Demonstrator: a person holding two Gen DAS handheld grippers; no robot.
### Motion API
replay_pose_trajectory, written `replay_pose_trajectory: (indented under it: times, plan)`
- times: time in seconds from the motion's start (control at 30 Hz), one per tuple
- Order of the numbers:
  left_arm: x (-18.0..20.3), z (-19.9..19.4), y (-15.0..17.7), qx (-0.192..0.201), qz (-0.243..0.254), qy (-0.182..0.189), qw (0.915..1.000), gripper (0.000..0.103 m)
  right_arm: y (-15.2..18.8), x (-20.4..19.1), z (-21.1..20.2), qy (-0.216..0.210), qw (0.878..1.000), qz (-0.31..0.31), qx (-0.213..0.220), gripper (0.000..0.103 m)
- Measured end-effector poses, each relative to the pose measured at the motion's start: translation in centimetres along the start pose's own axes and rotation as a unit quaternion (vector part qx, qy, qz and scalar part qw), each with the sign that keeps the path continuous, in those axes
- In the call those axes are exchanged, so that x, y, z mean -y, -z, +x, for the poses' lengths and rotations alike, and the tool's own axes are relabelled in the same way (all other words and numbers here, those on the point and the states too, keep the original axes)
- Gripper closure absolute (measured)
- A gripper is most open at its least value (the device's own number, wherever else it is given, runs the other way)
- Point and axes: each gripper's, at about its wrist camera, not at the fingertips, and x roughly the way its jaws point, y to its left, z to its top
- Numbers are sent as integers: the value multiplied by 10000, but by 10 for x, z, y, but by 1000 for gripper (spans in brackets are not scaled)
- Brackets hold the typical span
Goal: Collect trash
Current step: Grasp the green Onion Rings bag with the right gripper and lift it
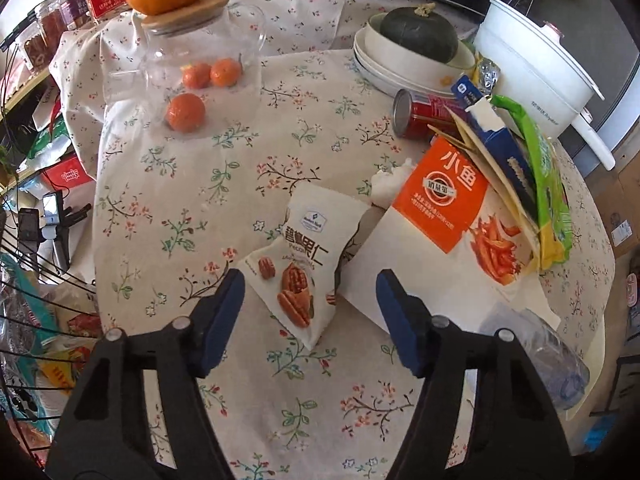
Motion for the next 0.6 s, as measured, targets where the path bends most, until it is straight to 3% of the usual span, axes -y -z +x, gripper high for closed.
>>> replay_pose_trajectory:
  times: [0.07, 0.13, 0.27, 0.37, 0.6]
  plan:
    - [5, 10, -1, -51, 27, -78, 10000, 42, -6, 0, 6, 20, 10000, 42, 12, 0]
    - [6, 19, -2, -88, 69, -184, 9998, 54, -12, -3, 10, 60, 9999, 19, 103, 0]
    - [-4, 29, -2, -154, -127, -230, 9995, 87, -19, -15, 15, 71, 9996, -144, 218, 0]
    - [-5, 24, -2, -62, -227, -225, 9995, 93, -24, -20, 21, -104, 9998, -79, 176, 0]
    - [-10, -10, -8, 323, -275, 37, 9991, 96, -40, -46, 39, -508, 9985, 186, 103, 0]
